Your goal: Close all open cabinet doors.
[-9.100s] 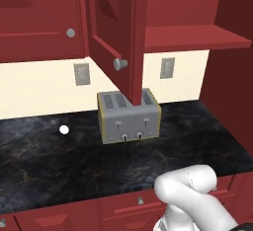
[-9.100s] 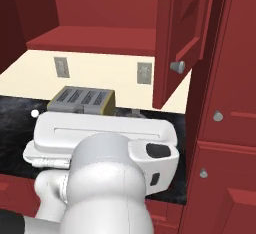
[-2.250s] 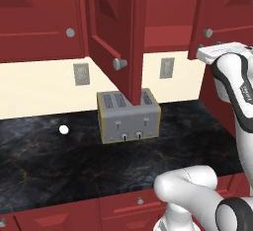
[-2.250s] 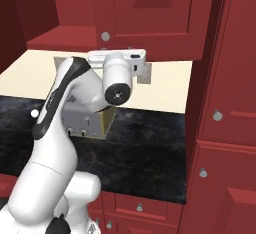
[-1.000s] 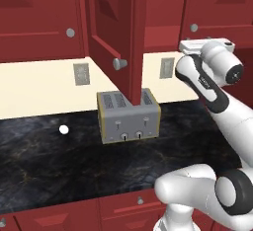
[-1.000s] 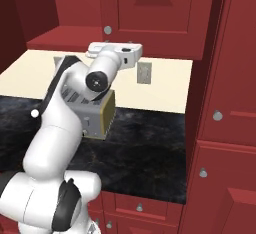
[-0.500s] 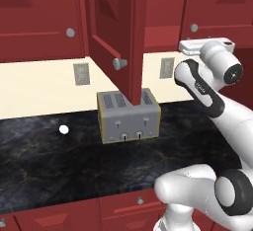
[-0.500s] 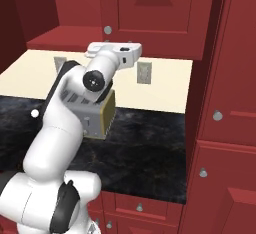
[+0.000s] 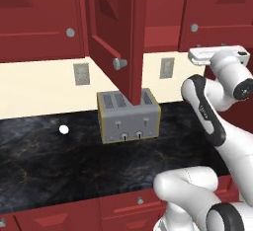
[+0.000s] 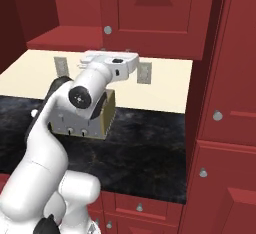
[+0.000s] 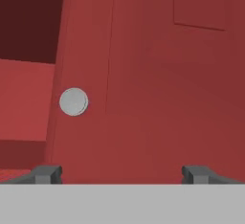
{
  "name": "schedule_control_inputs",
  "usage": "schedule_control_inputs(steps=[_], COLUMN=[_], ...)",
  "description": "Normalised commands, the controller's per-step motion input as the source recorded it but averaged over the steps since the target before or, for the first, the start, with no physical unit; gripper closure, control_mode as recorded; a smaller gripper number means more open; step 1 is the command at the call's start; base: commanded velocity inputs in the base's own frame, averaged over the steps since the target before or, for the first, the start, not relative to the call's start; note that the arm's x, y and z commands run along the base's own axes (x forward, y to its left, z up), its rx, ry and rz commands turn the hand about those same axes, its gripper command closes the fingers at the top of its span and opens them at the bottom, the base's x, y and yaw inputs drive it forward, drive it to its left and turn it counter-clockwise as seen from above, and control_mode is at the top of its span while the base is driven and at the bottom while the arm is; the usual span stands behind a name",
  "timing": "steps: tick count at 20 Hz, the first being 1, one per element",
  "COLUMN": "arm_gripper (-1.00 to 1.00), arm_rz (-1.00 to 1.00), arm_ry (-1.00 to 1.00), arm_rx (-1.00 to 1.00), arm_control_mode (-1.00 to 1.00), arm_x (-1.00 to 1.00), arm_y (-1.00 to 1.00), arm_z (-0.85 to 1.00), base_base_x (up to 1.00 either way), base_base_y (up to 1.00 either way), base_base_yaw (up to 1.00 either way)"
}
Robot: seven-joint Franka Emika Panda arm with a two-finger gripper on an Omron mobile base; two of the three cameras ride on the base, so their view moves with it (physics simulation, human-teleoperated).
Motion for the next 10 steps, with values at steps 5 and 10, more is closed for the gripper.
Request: schedule_control_inputs(steps=[5, 10], arm_gripper=[-1.00, -1.00], arm_rz=[-0.07, -0.07], arm_ry=[0.15, 0.28], arm_rx=[0.00, 0.00], arm_control_mode=[-1.00, -1.00], arm_x=[-0.75, -0.80], arm_y=[0.00, 0.00], arm_z=[0.34, 0.28], base_base_x=[0.00, 0.00], base_base_y=[0.00, 0.00], base_base_yaw=[0.00, 0.00])
